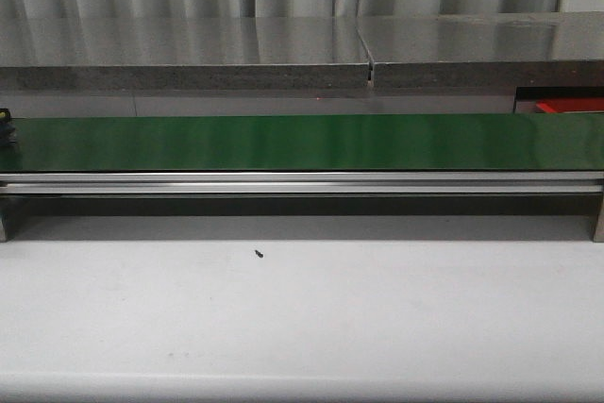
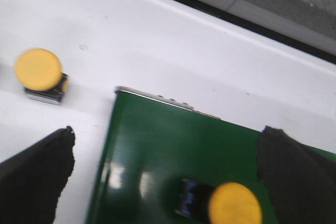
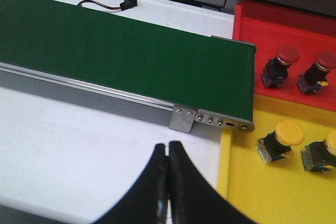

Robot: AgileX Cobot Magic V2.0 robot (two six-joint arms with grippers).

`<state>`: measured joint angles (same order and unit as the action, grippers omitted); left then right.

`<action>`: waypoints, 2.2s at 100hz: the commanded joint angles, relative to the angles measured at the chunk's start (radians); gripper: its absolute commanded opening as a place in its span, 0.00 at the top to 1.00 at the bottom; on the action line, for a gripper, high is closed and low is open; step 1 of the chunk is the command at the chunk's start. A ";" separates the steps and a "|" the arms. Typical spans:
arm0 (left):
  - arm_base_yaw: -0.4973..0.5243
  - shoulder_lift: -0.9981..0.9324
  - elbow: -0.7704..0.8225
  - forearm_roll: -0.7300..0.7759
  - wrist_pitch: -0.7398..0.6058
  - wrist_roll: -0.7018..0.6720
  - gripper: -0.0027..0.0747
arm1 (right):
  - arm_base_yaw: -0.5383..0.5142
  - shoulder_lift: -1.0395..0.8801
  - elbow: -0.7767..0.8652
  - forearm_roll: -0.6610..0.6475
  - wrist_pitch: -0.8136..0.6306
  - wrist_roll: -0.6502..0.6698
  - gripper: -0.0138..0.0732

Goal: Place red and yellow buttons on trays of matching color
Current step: 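Set the yellow button on the green belt and open the left gripper, then move the left gripper to the loose buttons and grasp a red button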

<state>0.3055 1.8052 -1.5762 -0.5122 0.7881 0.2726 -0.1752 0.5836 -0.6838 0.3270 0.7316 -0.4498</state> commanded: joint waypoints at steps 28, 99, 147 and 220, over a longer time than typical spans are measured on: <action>0.149 0.015 -0.053 0.120 -0.121 -0.017 0.10 | 0.003 0.000 -0.024 0.021 -0.056 -0.006 0.92; 0.187 0.253 -0.093 0.190 -0.282 -0.017 0.10 | 0.003 0.000 -0.024 0.021 -0.056 -0.006 0.92; 0.187 0.344 -0.174 0.190 -0.282 -0.017 0.21 | 0.003 0.000 -0.024 0.021 -0.056 -0.006 0.92; 0.187 0.259 -0.174 0.090 -0.203 -0.017 0.99 | 0.003 0.000 -0.024 0.021 -0.056 -0.006 0.92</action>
<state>0.4913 2.1841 -1.7189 -0.3614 0.6108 0.2646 -0.1752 0.5836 -0.6838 0.3287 0.7335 -0.4498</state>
